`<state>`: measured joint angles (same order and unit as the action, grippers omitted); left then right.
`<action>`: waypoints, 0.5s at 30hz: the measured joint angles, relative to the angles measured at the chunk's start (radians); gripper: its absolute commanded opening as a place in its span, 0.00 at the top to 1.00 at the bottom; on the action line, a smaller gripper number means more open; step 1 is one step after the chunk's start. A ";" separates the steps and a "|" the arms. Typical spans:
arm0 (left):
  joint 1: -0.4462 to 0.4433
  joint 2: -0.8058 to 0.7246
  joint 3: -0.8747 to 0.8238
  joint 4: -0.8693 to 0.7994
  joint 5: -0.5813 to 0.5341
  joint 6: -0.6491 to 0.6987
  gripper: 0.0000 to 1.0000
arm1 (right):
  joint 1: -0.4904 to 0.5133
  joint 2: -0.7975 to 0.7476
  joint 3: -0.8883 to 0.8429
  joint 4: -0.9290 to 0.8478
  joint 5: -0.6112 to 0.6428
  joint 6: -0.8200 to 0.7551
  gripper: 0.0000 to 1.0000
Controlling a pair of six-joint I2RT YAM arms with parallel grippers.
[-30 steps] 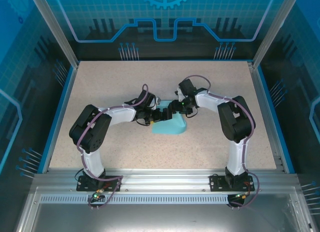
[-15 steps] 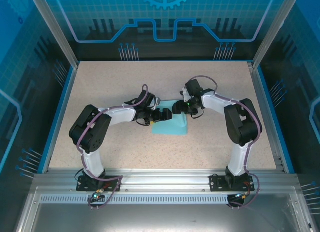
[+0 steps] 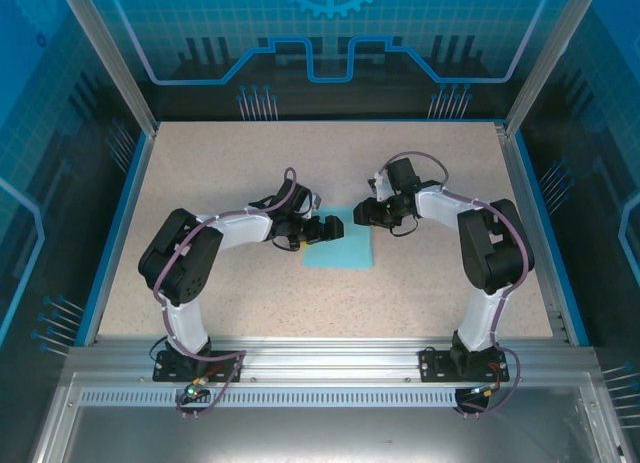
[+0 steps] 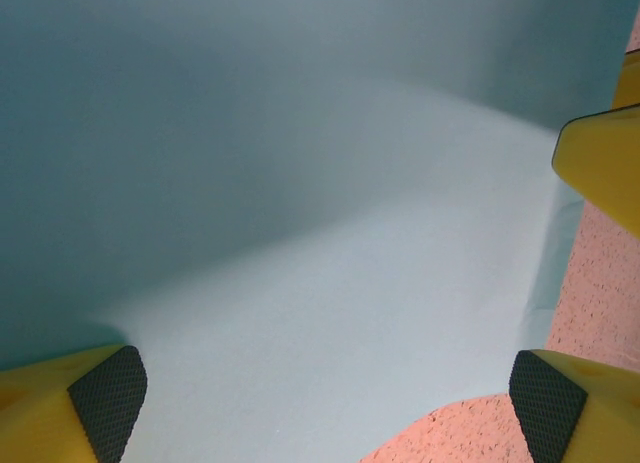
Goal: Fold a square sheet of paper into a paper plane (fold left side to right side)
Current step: Pick up the square sheet of paper from the center of the table.
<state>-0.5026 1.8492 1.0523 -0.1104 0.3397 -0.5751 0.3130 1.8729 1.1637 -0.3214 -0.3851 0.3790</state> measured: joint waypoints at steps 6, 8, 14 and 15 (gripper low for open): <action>0.000 -0.014 -0.003 -0.012 -0.013 0.000 0.01 | 0.000 -0.001 -0.003 -0.001 0.010 -0.006 1.00; 0.001 -0.049 -0.019 -0.025 -0.030 0.000 0.01 | -0.001 -0.012 -0.011 -0.002 0.018 -0.017 1.00; 0.053 -0.282 -0.093 -0.048 -0.051 -0.002 0.02 | -0.043 -0.162 -0.054 -0.010 -0.005 -0.055 1.00; 0.072 -0.324 -0.109 -0.042 -0.051 -0.003 0.01 | -0.055 -0.197 -0.057 -0.010 -0.018 -0.066 1.00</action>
<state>-0.4305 1.5253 0.9436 -0.1520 0.2882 -0.5781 0.2584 1.6756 1.1069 -0.3309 -0.4034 0.3130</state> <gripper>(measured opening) 0.986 0.042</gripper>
